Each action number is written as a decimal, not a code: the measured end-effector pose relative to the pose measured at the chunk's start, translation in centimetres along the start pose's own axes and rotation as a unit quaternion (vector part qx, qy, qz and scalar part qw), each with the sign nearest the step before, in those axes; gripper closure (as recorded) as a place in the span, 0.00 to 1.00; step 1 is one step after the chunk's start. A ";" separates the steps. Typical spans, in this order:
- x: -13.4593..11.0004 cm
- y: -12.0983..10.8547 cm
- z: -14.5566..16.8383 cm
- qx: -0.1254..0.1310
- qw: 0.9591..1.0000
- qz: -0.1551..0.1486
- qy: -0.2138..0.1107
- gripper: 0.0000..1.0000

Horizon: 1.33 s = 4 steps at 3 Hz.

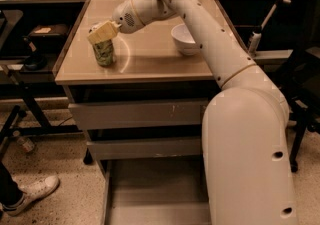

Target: Pick green can from bottom drawer and place on counter

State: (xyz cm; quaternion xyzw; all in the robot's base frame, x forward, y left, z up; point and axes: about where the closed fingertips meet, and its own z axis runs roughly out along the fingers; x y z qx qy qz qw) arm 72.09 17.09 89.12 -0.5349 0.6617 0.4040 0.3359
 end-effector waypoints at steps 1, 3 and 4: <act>0.0 0.0 0.0 0.000 1.000 0.000 0.000 0.36; 0.0 0.0 0.0 0.000 1.000 0.000 0.000 0.00; 0.0 0.0 0.0 0.000 1.000 0.000 0.000 0.00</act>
Offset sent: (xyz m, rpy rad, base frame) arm 0.0000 0.0000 0.0000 0.0000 0.0000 0.0000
